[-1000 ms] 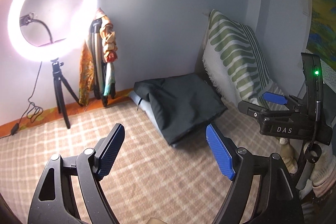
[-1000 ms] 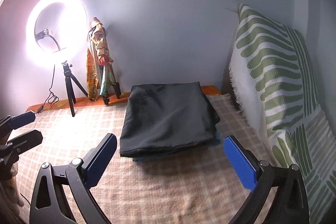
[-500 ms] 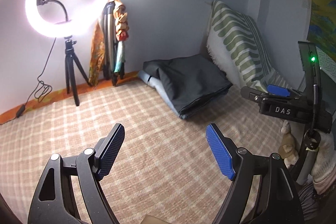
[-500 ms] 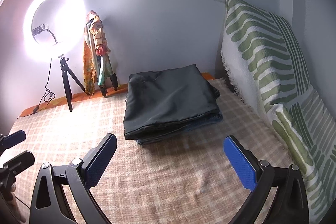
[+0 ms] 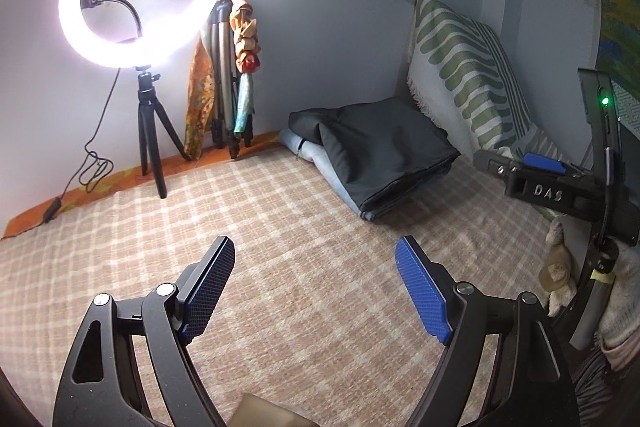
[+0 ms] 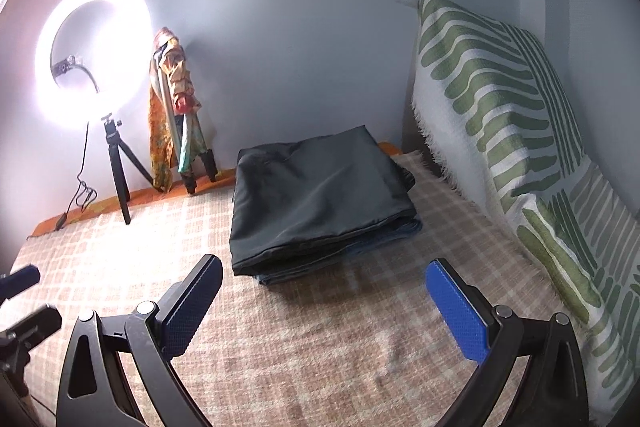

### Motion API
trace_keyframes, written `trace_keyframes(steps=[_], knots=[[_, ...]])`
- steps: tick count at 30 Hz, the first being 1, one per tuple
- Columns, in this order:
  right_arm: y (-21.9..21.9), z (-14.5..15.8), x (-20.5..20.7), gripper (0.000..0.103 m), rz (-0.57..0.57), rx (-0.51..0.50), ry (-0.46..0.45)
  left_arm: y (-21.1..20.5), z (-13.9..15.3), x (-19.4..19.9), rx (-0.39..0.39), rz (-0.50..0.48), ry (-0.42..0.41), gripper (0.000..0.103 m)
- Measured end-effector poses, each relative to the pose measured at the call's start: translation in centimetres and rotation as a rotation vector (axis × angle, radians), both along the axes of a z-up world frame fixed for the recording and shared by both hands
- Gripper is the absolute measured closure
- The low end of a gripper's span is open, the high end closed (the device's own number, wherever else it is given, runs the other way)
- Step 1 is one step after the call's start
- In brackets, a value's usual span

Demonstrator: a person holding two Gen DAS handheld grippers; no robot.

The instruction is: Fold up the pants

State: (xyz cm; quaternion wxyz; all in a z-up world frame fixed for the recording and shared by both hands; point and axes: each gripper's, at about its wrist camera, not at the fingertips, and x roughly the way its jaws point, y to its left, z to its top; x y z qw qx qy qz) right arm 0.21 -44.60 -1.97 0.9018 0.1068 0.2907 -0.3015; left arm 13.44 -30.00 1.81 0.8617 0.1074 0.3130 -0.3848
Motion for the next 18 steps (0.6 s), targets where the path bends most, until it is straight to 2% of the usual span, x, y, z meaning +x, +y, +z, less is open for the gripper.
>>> trace_keyframes(steps=[6,10,14,18], knots=[[0.31,0.19,0.0,0.0,0.005,-0.006,-0.001,0.51,0.14,0.08,0.015,0.042,-0.006,0.02],[0.6,0.29,0.02,0.0,0.012,-0.011,0.001,0.81,0.33,-0.12,0.022,0.057,-0.038,0.017],[0.84,0.38,0.05,0.0,0.012,-0.016,-0.004,0.93,0.28,0.02,0.017,0.051,-0.009,0.017],[0.96,0.43,0.13,0.0,0.015,-0.017,-0.006,1.0,0.28,-0.04,0.021,0.052,-0.015,0.017]])
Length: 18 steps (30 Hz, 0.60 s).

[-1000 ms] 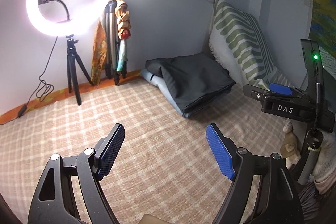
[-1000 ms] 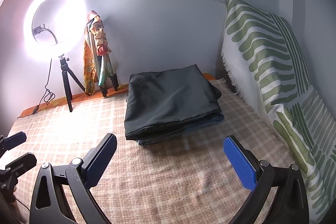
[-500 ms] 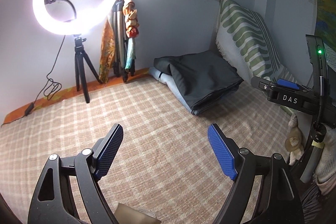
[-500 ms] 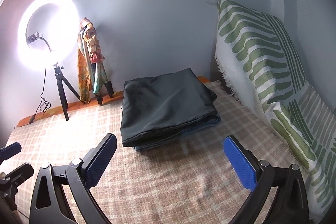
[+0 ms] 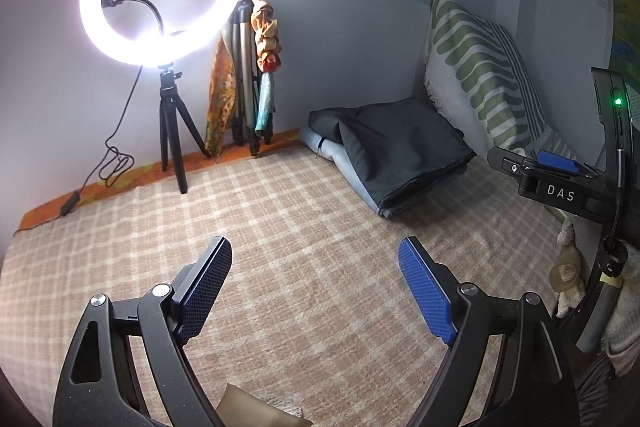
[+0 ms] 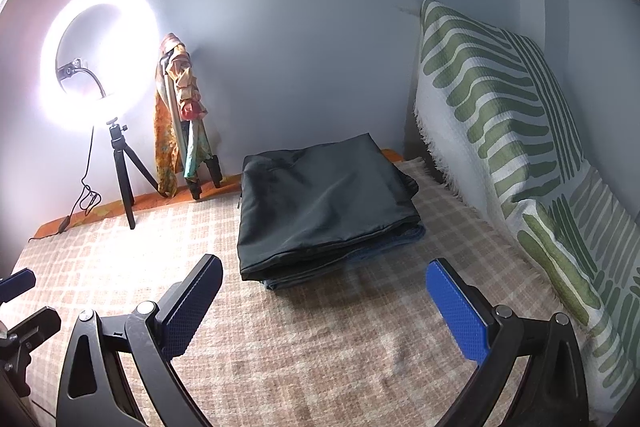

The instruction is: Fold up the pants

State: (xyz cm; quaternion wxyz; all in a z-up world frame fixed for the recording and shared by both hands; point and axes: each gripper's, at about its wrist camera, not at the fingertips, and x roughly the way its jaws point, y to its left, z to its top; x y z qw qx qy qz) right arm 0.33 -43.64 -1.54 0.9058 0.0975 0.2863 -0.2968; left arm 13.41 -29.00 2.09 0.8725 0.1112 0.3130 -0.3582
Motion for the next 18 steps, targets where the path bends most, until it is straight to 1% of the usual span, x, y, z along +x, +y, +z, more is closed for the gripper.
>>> trace_keyframes(steps=[18], knots=[[0.25,-0.05,0.13,0.0,0.01,-0.005,0.002,0.32,0.09,0.07,-0.002,0.004,0.01,0.017]])
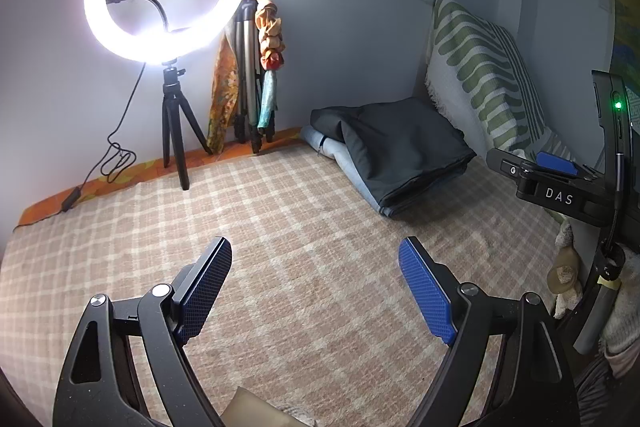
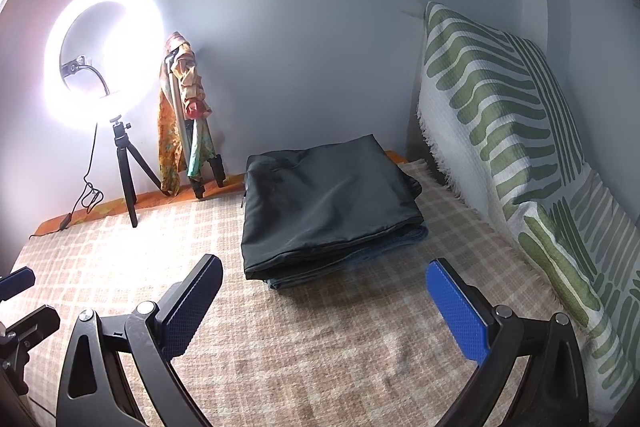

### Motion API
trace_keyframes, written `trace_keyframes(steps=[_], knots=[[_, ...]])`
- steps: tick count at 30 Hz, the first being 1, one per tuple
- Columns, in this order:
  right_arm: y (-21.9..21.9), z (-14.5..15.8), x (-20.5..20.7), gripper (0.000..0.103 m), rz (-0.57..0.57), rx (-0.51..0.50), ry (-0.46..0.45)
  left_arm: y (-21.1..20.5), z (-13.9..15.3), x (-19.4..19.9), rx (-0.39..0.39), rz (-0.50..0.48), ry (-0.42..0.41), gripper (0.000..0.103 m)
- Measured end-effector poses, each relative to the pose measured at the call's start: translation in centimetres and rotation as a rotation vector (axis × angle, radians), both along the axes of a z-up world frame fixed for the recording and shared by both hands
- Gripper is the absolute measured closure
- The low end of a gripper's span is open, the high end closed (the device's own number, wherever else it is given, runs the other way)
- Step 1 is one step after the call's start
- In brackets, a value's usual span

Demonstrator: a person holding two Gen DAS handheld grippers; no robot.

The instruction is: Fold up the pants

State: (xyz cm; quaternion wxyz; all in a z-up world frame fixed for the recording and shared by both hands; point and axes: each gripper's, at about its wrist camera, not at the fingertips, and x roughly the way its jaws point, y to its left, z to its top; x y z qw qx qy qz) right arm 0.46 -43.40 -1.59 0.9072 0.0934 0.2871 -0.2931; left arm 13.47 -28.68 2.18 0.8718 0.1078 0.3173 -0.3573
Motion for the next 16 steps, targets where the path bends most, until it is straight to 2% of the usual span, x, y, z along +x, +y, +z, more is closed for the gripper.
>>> trace_keyframes(steps=[16], knots=[[0.0,0.0,0.0,0.0,0.011,0.001,0.003,0.5,0.4,-0.9,-0.02,-0.003,-0.03,0.017]])
